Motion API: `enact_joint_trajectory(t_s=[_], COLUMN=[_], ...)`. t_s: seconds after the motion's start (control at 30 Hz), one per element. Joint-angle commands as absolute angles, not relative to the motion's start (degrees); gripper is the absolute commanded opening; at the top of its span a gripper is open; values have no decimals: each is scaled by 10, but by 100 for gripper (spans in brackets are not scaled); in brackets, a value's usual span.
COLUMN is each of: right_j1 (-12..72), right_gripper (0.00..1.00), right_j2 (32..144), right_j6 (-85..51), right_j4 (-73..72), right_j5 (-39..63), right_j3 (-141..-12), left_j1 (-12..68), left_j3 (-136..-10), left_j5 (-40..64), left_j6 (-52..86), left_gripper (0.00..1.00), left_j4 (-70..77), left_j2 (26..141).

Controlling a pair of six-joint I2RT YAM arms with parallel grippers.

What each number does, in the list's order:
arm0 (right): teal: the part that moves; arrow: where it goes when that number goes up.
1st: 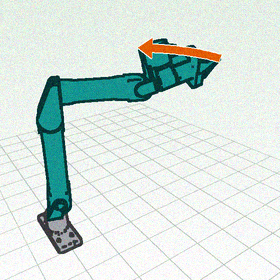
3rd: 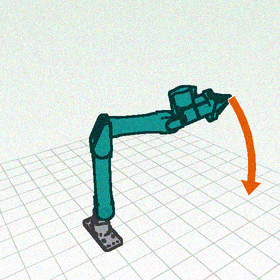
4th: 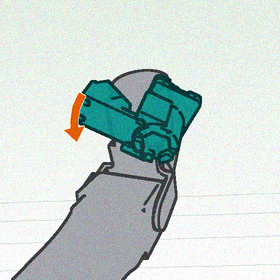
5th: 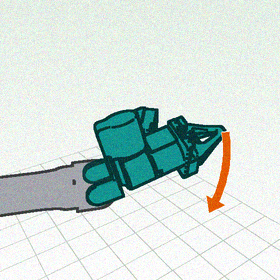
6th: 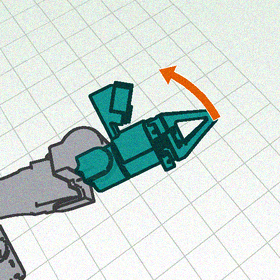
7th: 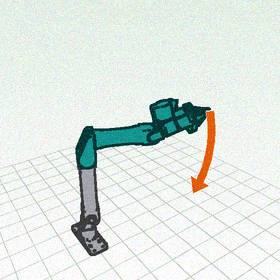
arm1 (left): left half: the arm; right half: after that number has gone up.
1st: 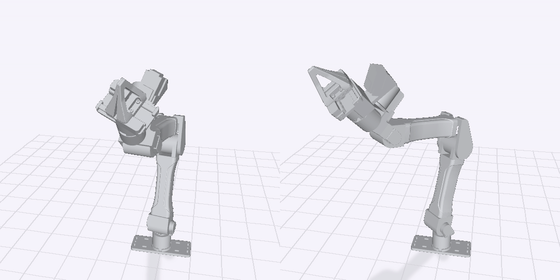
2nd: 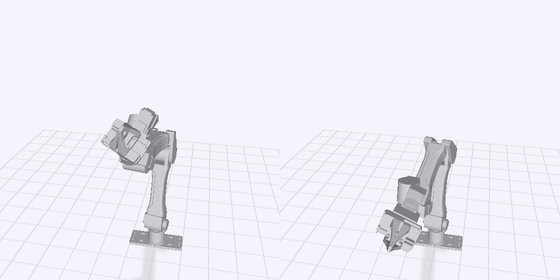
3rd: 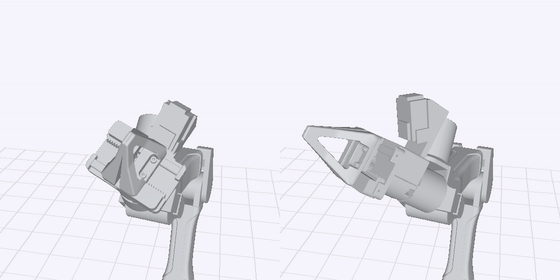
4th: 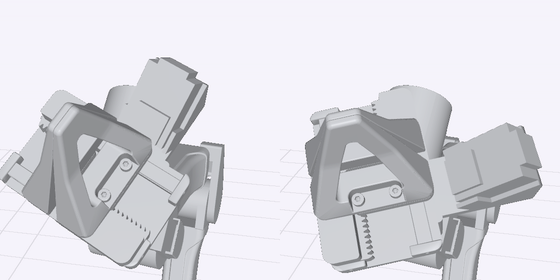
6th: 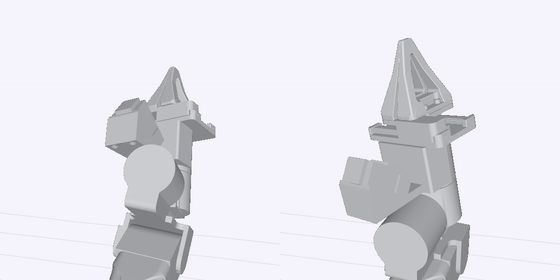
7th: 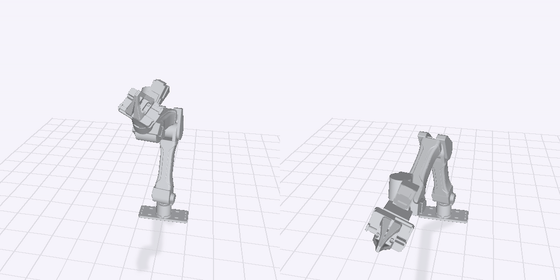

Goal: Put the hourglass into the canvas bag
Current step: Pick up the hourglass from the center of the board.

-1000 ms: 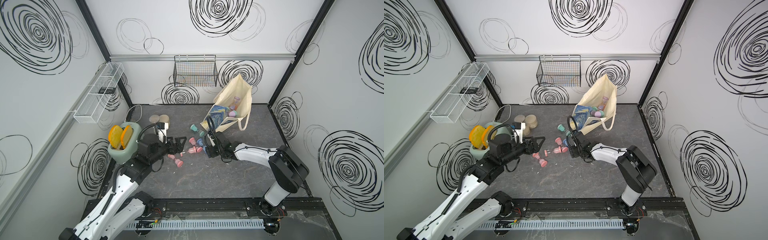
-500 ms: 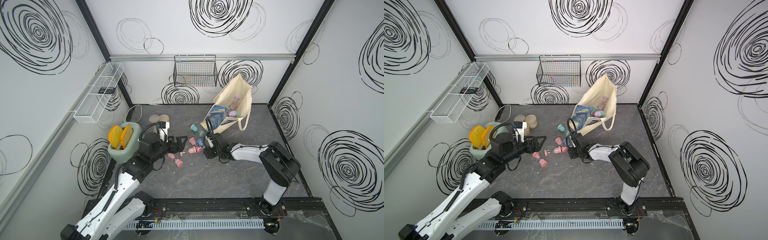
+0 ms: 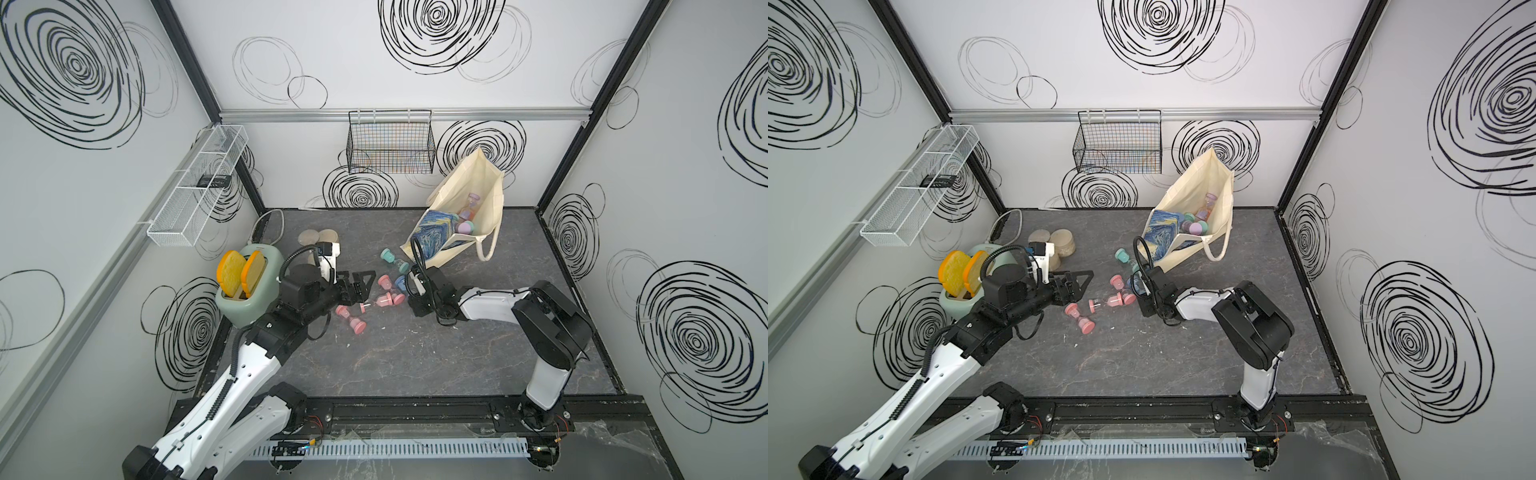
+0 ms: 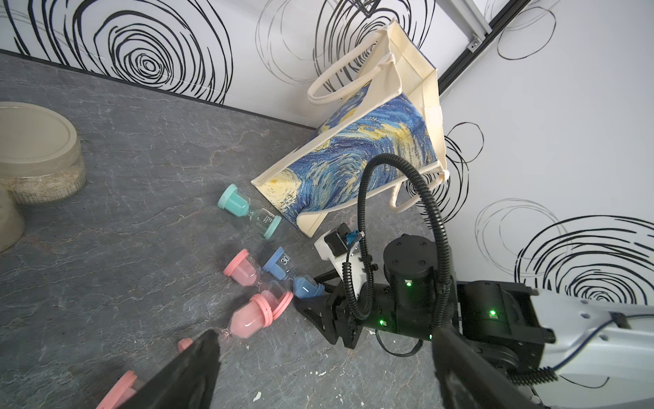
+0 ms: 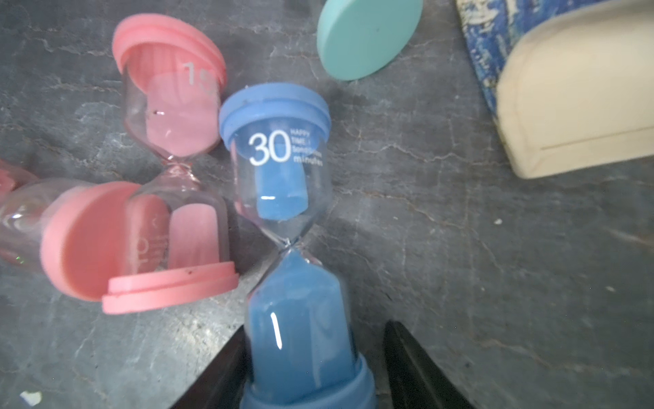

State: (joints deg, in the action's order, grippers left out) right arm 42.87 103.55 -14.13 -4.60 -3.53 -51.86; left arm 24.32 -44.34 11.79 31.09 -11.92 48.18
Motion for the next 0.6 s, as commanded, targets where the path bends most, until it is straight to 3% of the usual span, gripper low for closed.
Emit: enact_joint_trajectory(t_s=[0.0,0.57], right_j1=[433,419], right_gripper=[57,44], right_j2=[1039,965], right_j6=[-145,-149], right_j4=[-46,-38], right_j5=[-36,-21], right_j3=[-516,-510], left_j1=[241,242], left_j3=[-444,-454], left_j5=[123,120], left_j6=[320,321], left_gripper=[96,96], left_j4=[-90,-88], left_j2=[485,486])
